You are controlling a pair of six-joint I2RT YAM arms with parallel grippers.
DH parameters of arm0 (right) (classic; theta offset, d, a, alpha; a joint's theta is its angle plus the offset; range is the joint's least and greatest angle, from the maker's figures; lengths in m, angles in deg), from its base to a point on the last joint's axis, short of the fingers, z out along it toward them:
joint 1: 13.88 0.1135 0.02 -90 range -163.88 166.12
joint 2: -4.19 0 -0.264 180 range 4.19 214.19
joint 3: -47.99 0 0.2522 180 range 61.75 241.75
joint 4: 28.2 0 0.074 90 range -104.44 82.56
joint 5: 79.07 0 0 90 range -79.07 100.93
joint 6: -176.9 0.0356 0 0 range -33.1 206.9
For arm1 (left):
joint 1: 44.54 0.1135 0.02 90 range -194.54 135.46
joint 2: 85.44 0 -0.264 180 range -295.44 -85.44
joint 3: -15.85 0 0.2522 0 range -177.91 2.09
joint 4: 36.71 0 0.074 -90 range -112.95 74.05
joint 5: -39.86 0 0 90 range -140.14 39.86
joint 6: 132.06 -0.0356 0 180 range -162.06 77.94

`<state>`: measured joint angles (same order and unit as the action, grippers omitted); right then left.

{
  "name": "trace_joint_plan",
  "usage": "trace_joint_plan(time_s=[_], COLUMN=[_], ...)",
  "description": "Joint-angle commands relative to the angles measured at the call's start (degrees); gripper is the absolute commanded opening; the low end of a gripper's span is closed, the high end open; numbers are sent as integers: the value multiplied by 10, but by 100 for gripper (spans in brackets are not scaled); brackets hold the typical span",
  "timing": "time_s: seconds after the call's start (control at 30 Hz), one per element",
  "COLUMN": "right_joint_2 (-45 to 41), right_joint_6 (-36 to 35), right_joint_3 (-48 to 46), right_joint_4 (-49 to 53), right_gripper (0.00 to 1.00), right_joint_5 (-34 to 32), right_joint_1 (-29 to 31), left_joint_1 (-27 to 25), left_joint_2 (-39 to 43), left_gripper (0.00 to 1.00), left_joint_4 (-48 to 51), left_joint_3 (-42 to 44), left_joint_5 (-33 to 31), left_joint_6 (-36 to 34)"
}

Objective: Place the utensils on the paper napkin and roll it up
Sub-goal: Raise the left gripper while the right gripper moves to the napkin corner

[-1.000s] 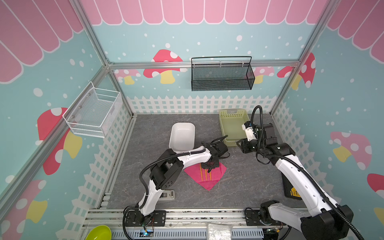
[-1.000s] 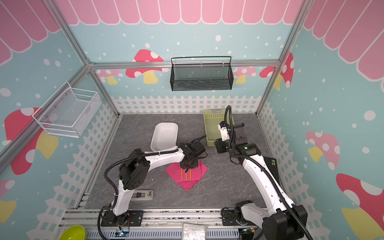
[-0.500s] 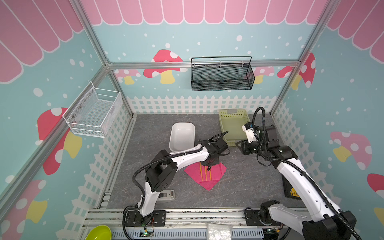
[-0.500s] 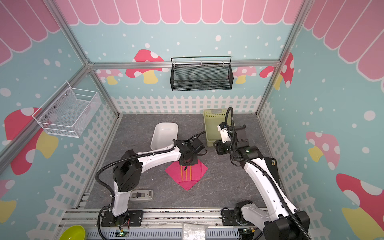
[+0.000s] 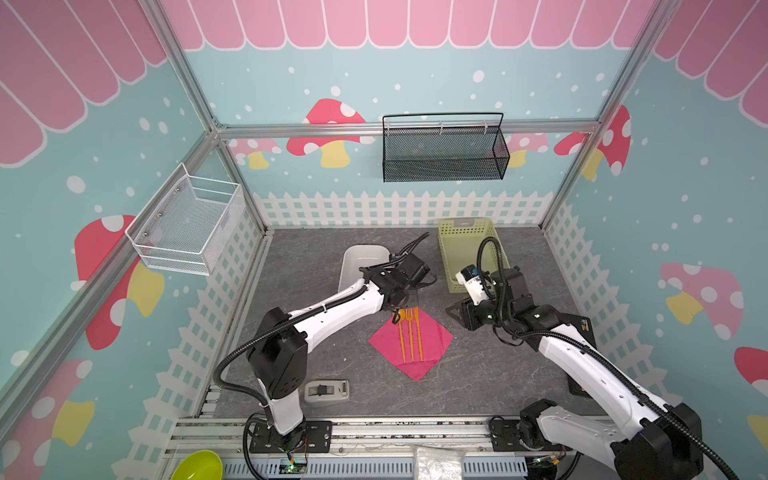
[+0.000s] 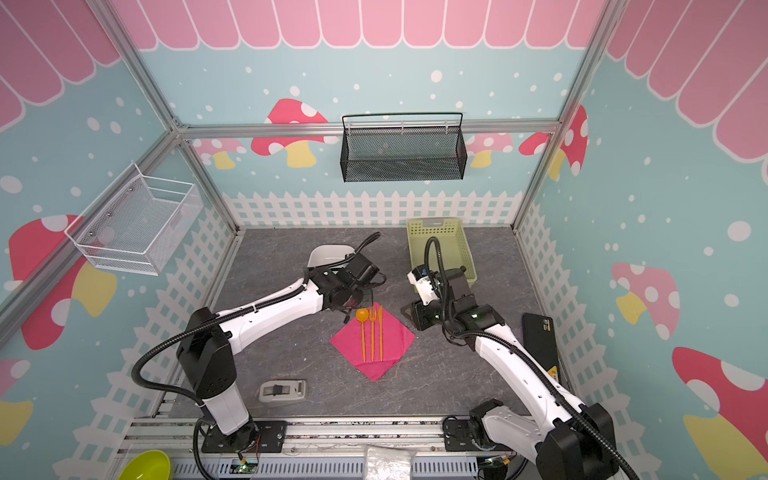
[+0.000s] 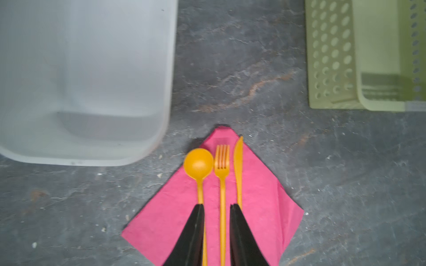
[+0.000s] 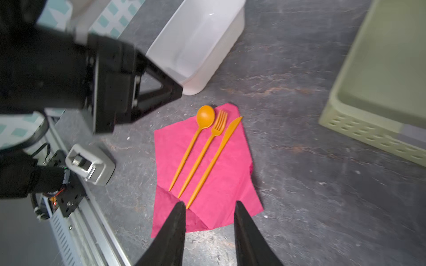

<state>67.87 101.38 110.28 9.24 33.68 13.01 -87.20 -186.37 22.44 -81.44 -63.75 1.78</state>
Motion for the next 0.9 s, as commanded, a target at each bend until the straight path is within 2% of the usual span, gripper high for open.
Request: trace_joint_plan(time_s=[0.0, 0.1, 0.2, 0.37, 0.4, 0.47, 0.6, 0.7, 0.87], right_joint_2=[13, 18, 16, 18, 21, 35, 75, 103, 117], right_joint_6=[-21, -53, -126, -271, -299, -351, -425, -455, -460], right_joint_3=[-23, -52, -83, -117, -124, -134, -147, -160, -194], right_joint_4=[-45, -77, -115, -153, -157, -157, -153, -156, -216], right_gripper=[39, 42, 45, 63, 72, 78, 79, 80, 80], right_joint_5=[-8, -24, -46, -66, -68, -76, -114, -111, -163], right_joint_1=[48, 88, 128, 172, 180, 199, 249, 274, 306], left_joint_1=[39, 73, 107, 151, 158, 173, 206, 220, 225], left_joint_2=[33, 52, 62, 86, 95, 111, 146, 166, 185], left_gripper=[23, 23, 23, 23, 23, 23, 23, 24, 25], left_joint_4=[-42, -58, -70, -92, -98, -107, -115, -123, -128], left_joint_3=[36, 58, 73, 102, 110, 128, 164, 187, 209], left_joint_5=[26, 47, 63, 86, 90, 93, 99, 104, 109], left_joint_6=[-36, -58, -75, -97, -101, -104, -103, -103, -98])
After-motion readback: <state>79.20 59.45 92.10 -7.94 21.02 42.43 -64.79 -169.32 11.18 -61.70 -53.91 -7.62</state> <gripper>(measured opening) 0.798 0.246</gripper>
